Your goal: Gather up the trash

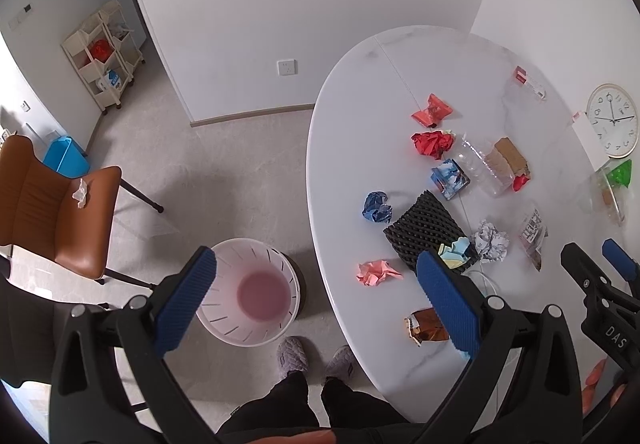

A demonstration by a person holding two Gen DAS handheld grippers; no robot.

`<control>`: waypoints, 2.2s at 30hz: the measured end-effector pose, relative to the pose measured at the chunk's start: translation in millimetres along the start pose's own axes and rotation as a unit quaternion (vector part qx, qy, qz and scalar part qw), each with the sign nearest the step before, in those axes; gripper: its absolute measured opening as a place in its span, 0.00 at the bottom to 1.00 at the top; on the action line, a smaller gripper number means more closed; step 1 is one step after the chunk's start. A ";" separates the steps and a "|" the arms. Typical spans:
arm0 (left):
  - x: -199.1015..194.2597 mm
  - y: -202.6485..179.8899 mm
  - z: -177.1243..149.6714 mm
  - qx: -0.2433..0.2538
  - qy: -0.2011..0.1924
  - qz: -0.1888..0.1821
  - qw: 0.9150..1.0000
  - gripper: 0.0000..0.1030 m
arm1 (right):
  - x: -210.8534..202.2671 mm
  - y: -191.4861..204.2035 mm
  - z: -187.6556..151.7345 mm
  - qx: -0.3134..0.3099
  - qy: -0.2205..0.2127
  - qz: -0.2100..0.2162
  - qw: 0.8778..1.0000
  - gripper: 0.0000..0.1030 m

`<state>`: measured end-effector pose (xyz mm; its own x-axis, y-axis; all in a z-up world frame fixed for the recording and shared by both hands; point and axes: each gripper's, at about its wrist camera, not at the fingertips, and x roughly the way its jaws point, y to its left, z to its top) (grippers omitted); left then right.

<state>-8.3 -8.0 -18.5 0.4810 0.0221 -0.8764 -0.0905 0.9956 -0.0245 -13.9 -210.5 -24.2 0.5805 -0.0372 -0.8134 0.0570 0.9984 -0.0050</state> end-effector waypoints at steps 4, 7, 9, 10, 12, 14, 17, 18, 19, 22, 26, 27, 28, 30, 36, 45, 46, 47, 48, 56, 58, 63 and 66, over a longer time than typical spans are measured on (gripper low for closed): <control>2.5 4.7 -2.9 -0.002 0.001 0.001 1.000 0.94 | 1.8 2.6 1.6 -0.004 0.001 0.002 1.000 0.98; 5.4 6.1 3.6 -0.003 0.004 0.002 1.000 0.94 | 2.7 5.6 1.8 -0.007 0.001 0.004 1.000 0.98; 5.7 7.0 4.8 -0.003 0.004 0.004 1.000 0.94 | 3.5 7.0 2.3 -0.007 0.002 0.006 1.000 0.98; 6.0 5.4 6.3 -0.003 0.005 0.005 1.000 0.94 | 4.0 7.9 2.2 -0.008 0.002 0.007 1.000 0.98; 6.5 7.3 6.1 -0.004 0.006 0.006 1.000 0.94 | 4.5 10.7 2.8 -0.009 0.002 0.008 1.000 0.98; 6.8 7.8 7.7 -0.006 0.007 0.007 1.000 0.94 | 5.3 12.6 3.0 -0.011 0.003 0.009 1.000 0.98; 7.3 10.6 8.4 -0.008 0.007 0.008 1.000 0.94 | 6.0 15.4 3.1 -0.014 0.002 0.011 1.000 0.98; 7.3 9.7 9.8 -0.008 0.007 0.009 1.000 0.94 | 6.0 16.3 3.2 -0.014 0.002 0.011 1.000 0.98; 7.1 9.1 11.0 -0.009 0.008 0.009 1.000 0.94 | 6.2 17.2 3.4 -0.015 0.002 0.012 1.000 0.98; 6.9 9.8 12.7 -0.010 0.008 0.010 1.000 0.94 | 5.7 20.3 4.3 -0.017 0.001 0.014 1.000 0.98; 6.8 9.9 12.6 -0.009 0.008 0.010 1.000 0.94 | 5.7 23.9 4.4 -0.020 0.001 0.015 1.000 0.98; 6.8 10.2 12.4 -0.010 0.008 0.010 1.000 0.94 | 5.4 24.1 4.5 -0.020 0.002 0.016 1.000 0.98; 6.8 10.0 12.4 -0.010 0.008 0.010 1.000 0.94 | 5.1 24.6 4.5 -0.020 0.001 0.016 1.000 0.98; 6.7 10.2 12.3 -0.010 0.008 0.010 1.000 0.94 | 4.5 25.4 5.0 -0.020 0.001 0.017 1.000 0.98; 6.3 11.5 11.9 -0.010 0.008 0.010 1.000 0.94 | 4.3 26.3 5.1 -0.021 0.000 0.018 1.000 0.98; 6.6 11.3 11.9 -0.010 0.009 0.010 1.000 0.94 | 4.6 26.5 5.1 -0.021 -0.001 0.018 1.000 0.98; 6.7 11.2 11.9 -0.010 0.009 0.010 1.000 0.94 | 4.7 26.4 5.1 -0.021 0.000 0.018 1.000 0.98; 6.7 11.2 12.0 -0.010 0.009 0.010 1.000 0.94 | 4.7 26.4 5.0 -0.021 0.000 0.017 1.000 0.98; 6.8 11.3 11.9 -0.010 0.009 0.010 1.000 0.94 | 4.7 26.2 5.1 -0.021 -0.001 0.017 1.000 0.98; 33.8 15.6 0.5 0.048 0.013 -0.003 0.999 0.94 | 16.5 11.1 -10.2 -0.011 0.018 0.000 1.000 0.98; 49.9 10.5 -7.0 0.083 0.018 -0.021 0.996 0.94 | 20.3 2.4 -18.0 -0.001 0.029 -0.005 1.000 0.98; 95.3 -23.3 -26.8 0.200 0.033 -0.055 0.978 0.94 | 26.9 -21.8 -42.8 0.027 0.059 -0.025 0.998 0.98; 116.1 -43.7 -35.2 0.256 0.043 -0.083 0.962 0.94 | 27.1 -37.0 -60.1 0.048 0.076 -0.042 0.995 0.98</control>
<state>20.9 -52.2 -136.1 0.3768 -0.1267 -0.9176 0.4329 0.8998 0.0535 -49.1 -245.8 -81.1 0.4406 -0.1067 -0.8913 0.1817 0.9830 -0.0279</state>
